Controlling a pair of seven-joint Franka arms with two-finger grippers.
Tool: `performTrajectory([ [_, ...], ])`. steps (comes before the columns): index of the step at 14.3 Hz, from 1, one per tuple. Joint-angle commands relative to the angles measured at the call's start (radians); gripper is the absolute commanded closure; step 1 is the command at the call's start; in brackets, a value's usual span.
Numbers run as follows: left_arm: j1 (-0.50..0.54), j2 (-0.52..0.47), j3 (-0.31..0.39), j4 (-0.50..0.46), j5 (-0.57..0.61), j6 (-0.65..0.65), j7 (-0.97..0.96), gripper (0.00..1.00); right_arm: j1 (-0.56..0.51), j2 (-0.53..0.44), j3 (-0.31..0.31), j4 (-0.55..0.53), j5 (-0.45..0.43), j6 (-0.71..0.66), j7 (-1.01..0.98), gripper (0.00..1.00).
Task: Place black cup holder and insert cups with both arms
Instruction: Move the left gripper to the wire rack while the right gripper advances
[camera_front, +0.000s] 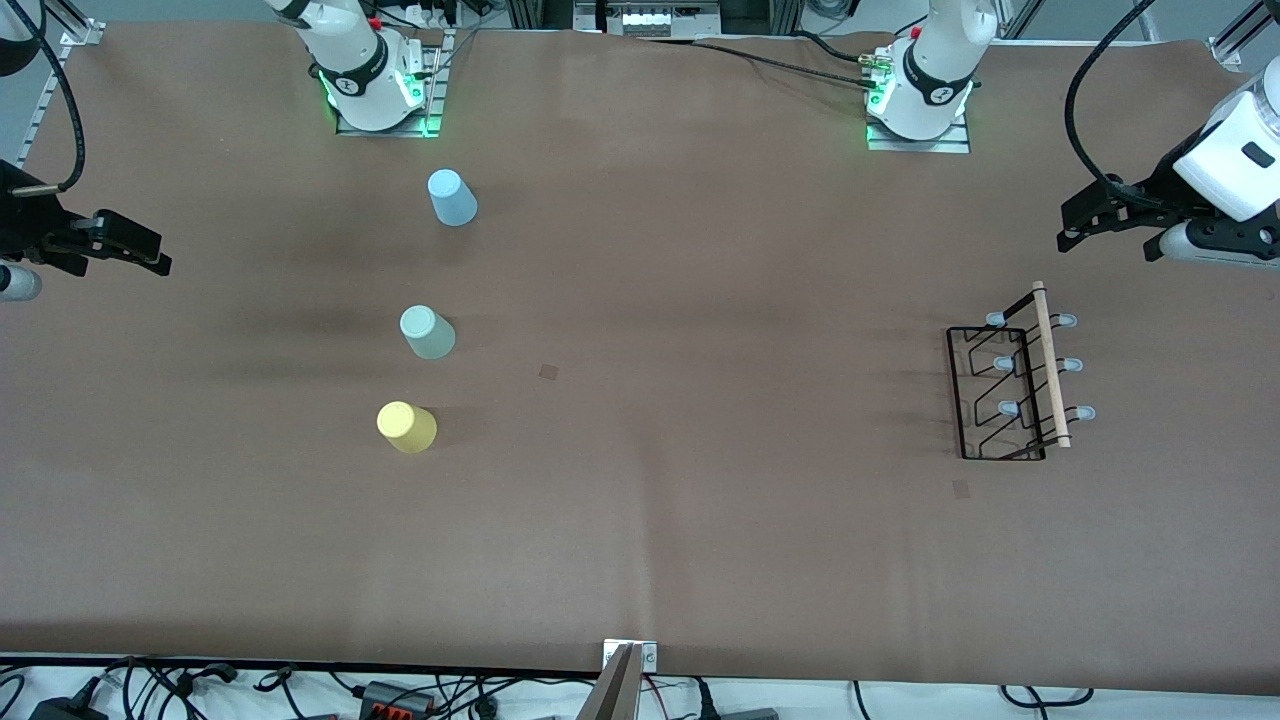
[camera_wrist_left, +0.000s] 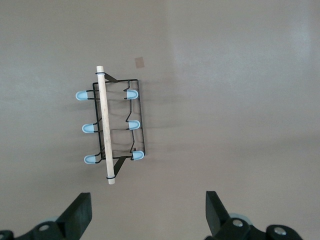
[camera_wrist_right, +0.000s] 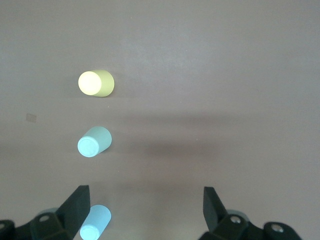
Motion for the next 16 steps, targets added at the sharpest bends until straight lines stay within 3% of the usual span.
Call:
performTrajectory([
  [1,-0.003,0.007,0.003,0.024,0.005,-0.019,-0.003,0.0,-0.001,0.004,0.007,0.017,-0.013,-0.013,-0.007,0.0],
  [11,0.004,0.02,0.006,0.04,0.005,-0.054,0.003,0.0,-0.017,0.045,-0.003,0.013,-0.011,-0.036,-0.03,0.0],
  [16,0.012,0.079,0.018,0.075,0.003,-0.204,0.003,0.0,-0.011,0.11,-0.002,0.004,-0.014,-0.089,-0.018,0.0],
])
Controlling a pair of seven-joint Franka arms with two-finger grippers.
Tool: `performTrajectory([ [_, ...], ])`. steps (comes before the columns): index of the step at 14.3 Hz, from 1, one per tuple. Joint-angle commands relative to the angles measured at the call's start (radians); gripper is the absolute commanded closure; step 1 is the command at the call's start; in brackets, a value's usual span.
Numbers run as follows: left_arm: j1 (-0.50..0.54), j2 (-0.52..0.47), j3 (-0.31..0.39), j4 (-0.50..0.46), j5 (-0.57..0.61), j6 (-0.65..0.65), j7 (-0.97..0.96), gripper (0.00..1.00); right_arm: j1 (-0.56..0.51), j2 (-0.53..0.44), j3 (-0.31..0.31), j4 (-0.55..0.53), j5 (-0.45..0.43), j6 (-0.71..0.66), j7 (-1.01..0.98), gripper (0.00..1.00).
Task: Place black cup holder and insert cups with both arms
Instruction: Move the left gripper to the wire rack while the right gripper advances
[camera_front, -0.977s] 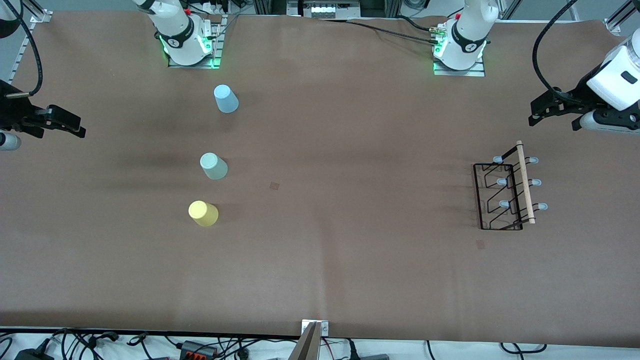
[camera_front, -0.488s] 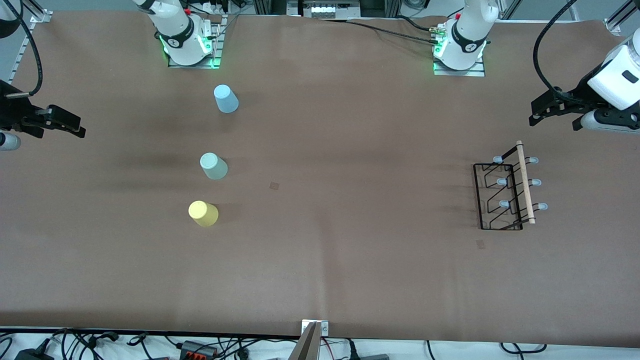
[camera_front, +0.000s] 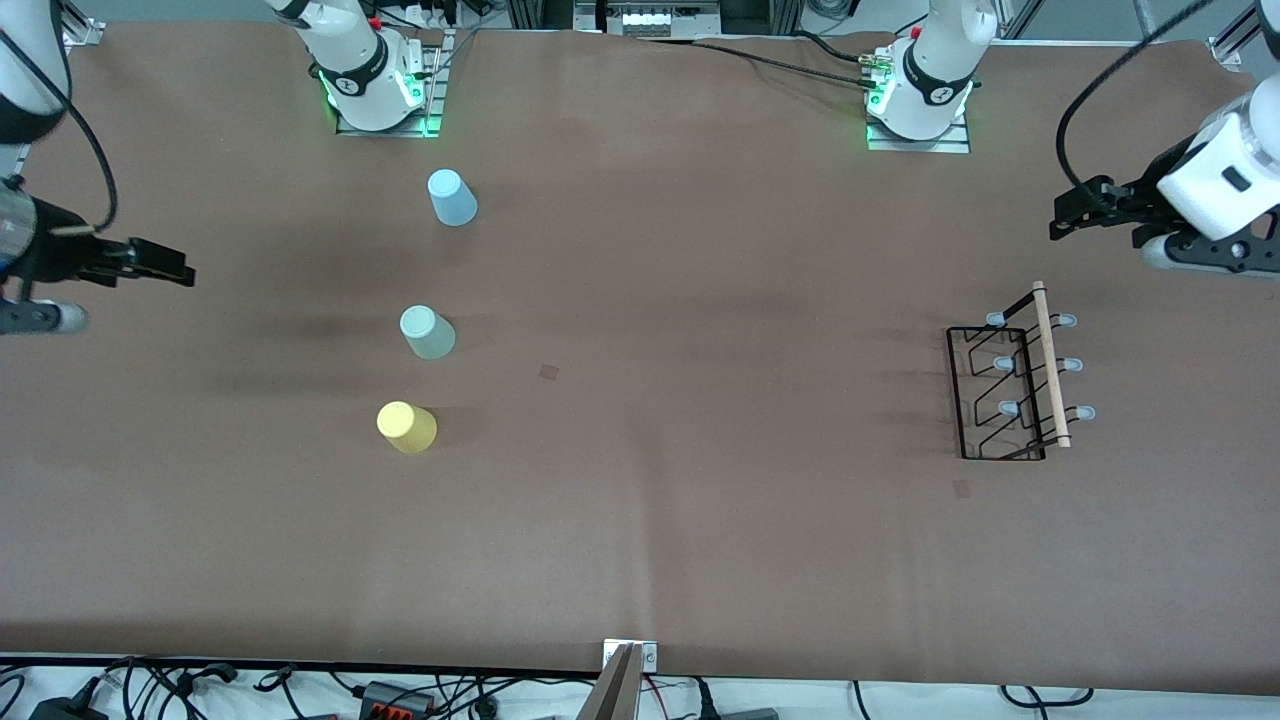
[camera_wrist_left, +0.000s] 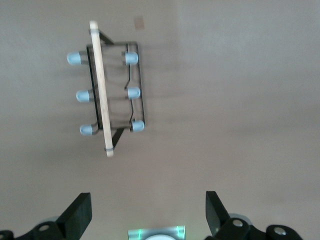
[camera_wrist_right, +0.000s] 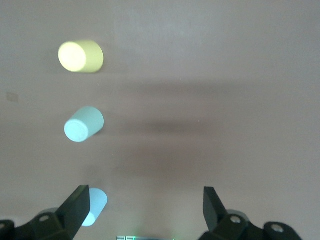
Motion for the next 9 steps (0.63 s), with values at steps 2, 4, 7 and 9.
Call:
performTrajectory([
  [2,0.005,0.058,0.003,0.07,0.001,-0.061,0.008,0.0,-0.005,0.006,0.007,-0.005,-0.007,-0.048,0.043,0.0],
  [4,0.02,0.095,0.005,0.081,0.001,-0.064,0.025,0.0,0.003,-0.002,0.008,-0.015,-0.009,-0.055,0.065,0.0],
  [7,0.052,0.112,0.003,0.069,0.011,-0.053,0.085,0.0,0.0,-0.004,0.008,-0.032,-0.007,-0.058,0.063,0.0],
  [9,0.052,0.112,-0.004,0.017,0.093,0.051,0.082,0.0,-0.005,-0.004,0.008,-0.043,-0.009,-0.064,0.043,0.0],
])
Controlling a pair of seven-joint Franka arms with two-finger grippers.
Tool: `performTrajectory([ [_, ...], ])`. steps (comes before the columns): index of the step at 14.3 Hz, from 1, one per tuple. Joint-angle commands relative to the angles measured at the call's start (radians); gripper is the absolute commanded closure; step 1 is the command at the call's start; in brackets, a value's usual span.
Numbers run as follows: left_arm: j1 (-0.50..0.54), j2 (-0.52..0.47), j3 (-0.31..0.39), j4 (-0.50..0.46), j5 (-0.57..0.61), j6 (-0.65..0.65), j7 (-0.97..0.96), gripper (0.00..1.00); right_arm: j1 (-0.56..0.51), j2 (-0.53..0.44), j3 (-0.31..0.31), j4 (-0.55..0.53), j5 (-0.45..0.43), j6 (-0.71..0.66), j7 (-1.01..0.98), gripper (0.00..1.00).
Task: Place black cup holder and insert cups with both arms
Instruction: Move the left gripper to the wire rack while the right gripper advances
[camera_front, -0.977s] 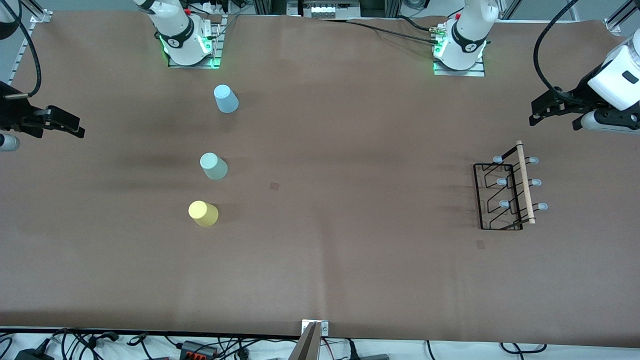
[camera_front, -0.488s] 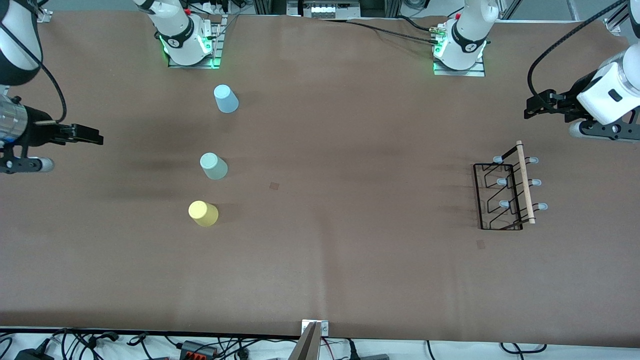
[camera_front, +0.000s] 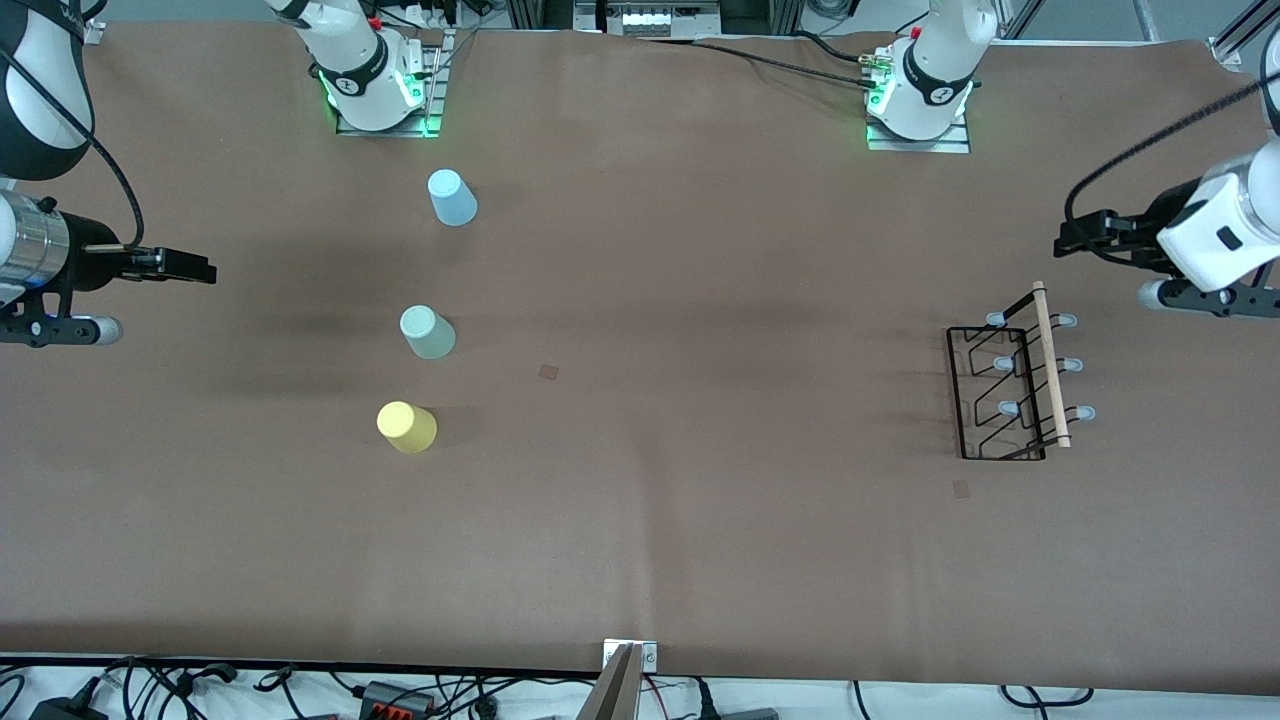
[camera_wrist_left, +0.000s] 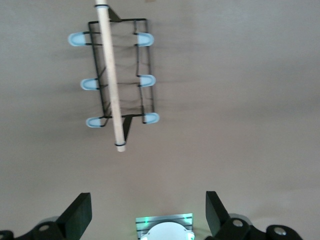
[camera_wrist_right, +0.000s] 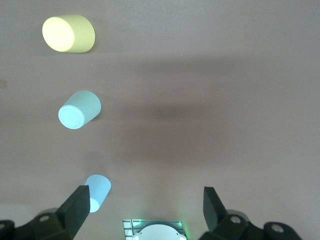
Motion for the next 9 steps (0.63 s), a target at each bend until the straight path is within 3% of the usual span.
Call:
performTrajectory([
  [1,0.002,0.003,-0.011,-0.056,0.079,0.15,0.024,0.0,-0.007,-0.024,0.006,-0.032,-0.009,-0.016,0.0,0.0],
  [6,0.011,-0.023,-0.011,-0.355,0.081,0.579,0.027,0.0,-0.005,-0.027,0.006,-0.035,-0.012,-0.01,0.001,0.0],
  [9,0.043,-0.015,-0.013,-0.487,0.081,0.794,0.025,0.1,0.003,-0.038,0.006,-0.045,-0.013,-0.004,0.006,0.0],
])
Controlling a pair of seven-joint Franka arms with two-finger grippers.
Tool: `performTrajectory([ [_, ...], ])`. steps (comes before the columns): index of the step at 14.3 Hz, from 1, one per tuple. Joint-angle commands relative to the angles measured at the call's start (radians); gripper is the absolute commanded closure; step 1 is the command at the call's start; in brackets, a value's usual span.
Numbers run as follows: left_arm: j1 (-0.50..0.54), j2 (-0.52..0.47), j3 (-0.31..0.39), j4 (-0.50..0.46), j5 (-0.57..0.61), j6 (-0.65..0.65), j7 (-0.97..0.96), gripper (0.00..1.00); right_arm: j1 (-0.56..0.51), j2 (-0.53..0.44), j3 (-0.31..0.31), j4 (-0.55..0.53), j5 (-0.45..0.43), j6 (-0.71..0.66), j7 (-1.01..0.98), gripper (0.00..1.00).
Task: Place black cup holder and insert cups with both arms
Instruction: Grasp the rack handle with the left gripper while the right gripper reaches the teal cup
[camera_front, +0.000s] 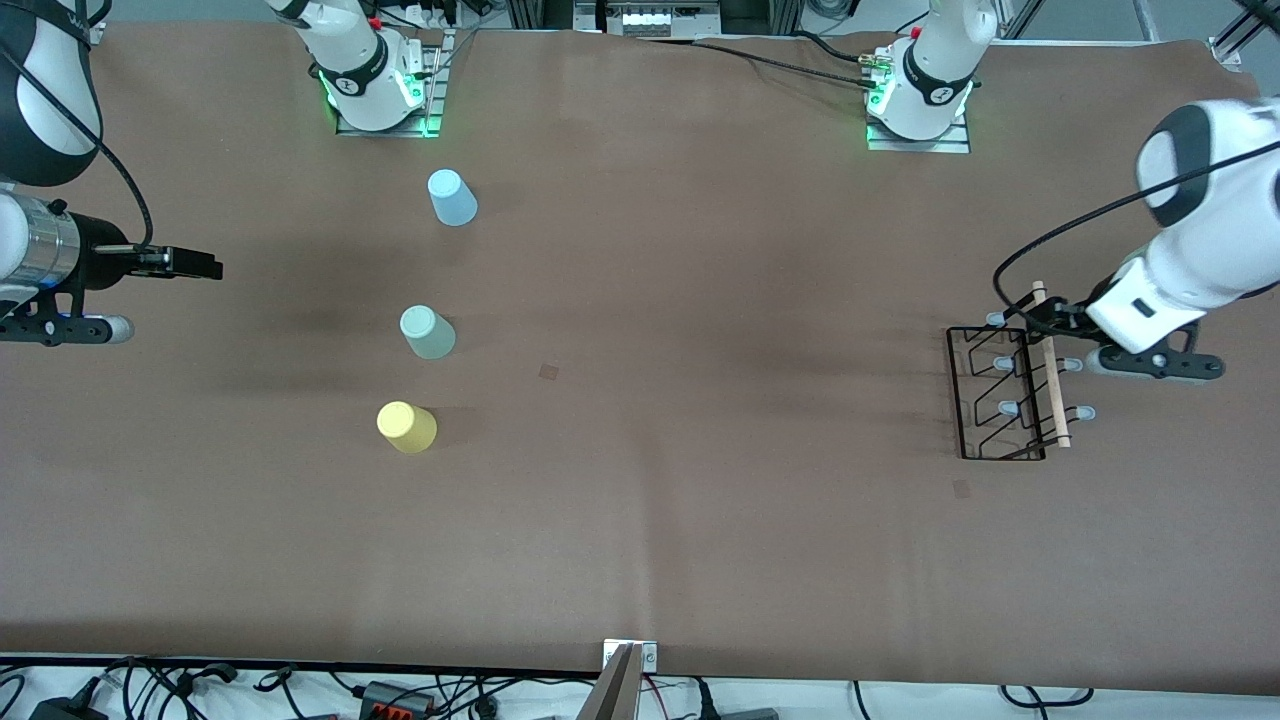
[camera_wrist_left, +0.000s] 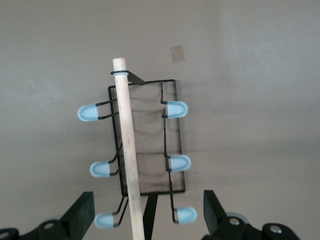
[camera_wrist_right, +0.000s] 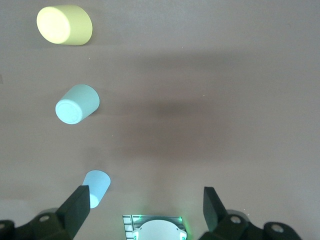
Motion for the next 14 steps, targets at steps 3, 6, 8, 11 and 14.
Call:
performTrajectory([
  [3,0.032,-0.015,-0.006,-0.175,0.015,0.299,0.022,0.17,-0.002,-0.038,0.006,-0.049,-0.015,0.018,0.007,0.0],
  [6,0.034,0.01,-0.005,-0.173,0.015,0.307,0.014,0.29,0.004,-0.061,0.006,-0.138,-0.013,0.114,0.029,0.0],
  [8,0.048,0.019,-0.006,-0.173,0.015,0.307,0.014,0.38,0.005,-0.067,0.009,-0.159,-0.012,0.148,0.069,0.0],
  [11,0.049,0.036,-0.006,-0.169,0.013,0.307,0.008,0.46,0.047,-0.118,0.014,-0.347,-0.004,0.364,0.176,0.0],
  [14,0.058,0.048,-0.006,-0.166,0.013,0.306,0.007,0.59,0.128,-0.126,0.015,-0.546,-0.007,0.689,0.303,0.0],
])
